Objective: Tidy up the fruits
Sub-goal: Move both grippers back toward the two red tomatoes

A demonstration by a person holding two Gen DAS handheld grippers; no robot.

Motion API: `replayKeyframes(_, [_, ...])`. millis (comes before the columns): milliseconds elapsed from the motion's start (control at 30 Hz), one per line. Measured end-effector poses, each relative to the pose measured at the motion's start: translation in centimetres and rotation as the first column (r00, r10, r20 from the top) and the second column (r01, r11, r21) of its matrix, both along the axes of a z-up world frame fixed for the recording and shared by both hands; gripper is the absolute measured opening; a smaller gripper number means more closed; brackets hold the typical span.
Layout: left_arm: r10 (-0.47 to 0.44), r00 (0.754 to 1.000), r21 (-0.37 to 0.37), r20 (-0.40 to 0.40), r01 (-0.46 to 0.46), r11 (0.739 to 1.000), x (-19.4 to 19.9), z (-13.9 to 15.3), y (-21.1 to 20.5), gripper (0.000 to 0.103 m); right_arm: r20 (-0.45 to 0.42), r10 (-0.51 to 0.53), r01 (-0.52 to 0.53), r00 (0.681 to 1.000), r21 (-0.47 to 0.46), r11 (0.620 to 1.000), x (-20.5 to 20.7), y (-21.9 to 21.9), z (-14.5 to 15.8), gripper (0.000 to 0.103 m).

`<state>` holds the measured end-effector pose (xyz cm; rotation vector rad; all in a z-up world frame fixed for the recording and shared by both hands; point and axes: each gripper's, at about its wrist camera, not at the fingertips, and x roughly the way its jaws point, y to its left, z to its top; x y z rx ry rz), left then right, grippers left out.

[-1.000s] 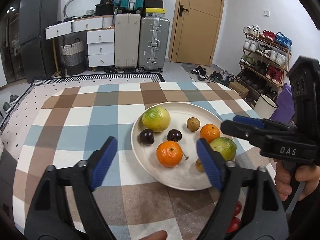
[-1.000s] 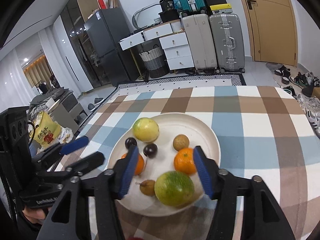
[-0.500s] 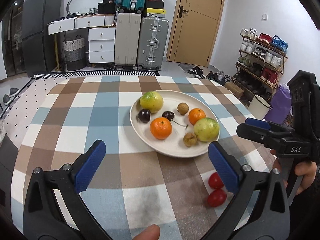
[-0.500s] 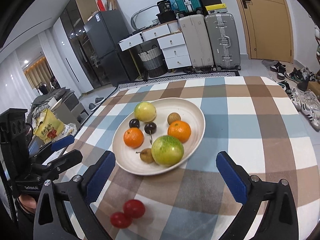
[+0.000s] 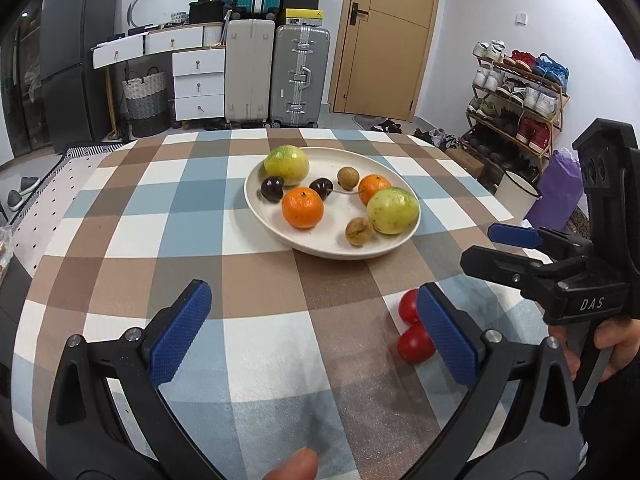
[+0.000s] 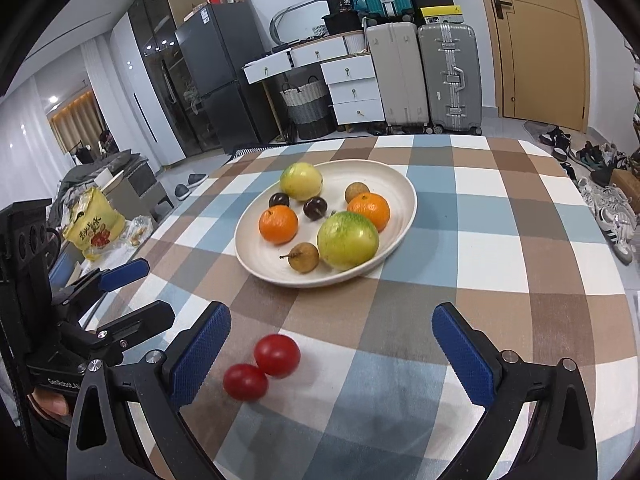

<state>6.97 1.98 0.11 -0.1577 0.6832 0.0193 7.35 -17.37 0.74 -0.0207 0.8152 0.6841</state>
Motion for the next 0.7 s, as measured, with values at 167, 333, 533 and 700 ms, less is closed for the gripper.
replayKeyframes(167, [-0.021,0.999,0.010,-0.027,0.022,1.000,0.3,-0.6,-1.1,0.102,0.000,-0.001,0.001,1.000,-0.042,0.999,-0.7,-0.1,-0.5,0.103])
replayKeyframes(333, [-0.041,0.997,0.035,-0.064,0.043,0.998,0.6,-1.5,-2.4,0.102,-0.025,-0.023,0.022,0.999,-0.052,0.998,-1.0,-0.4,-1.4,0.103])
replayKeyframes(533, [-0.059,0.994,0.037,-0.097,0.063,0.997,0.7,-2.5,-3.3,0.102,-0.029,-0.030,0.027,0.999,-0.090,0.996,-1.3,-0.4,-2.2,0.103])
replayKeyframes(700, [-0.078,0.988,0.039,-0.137,0.084,0.996,1.3,-3.2,-4.1,0.102,-0.016,-0.049,0.047,0.999,-0.112,0.993,-1.5,-1.0,-2.3,0.103])
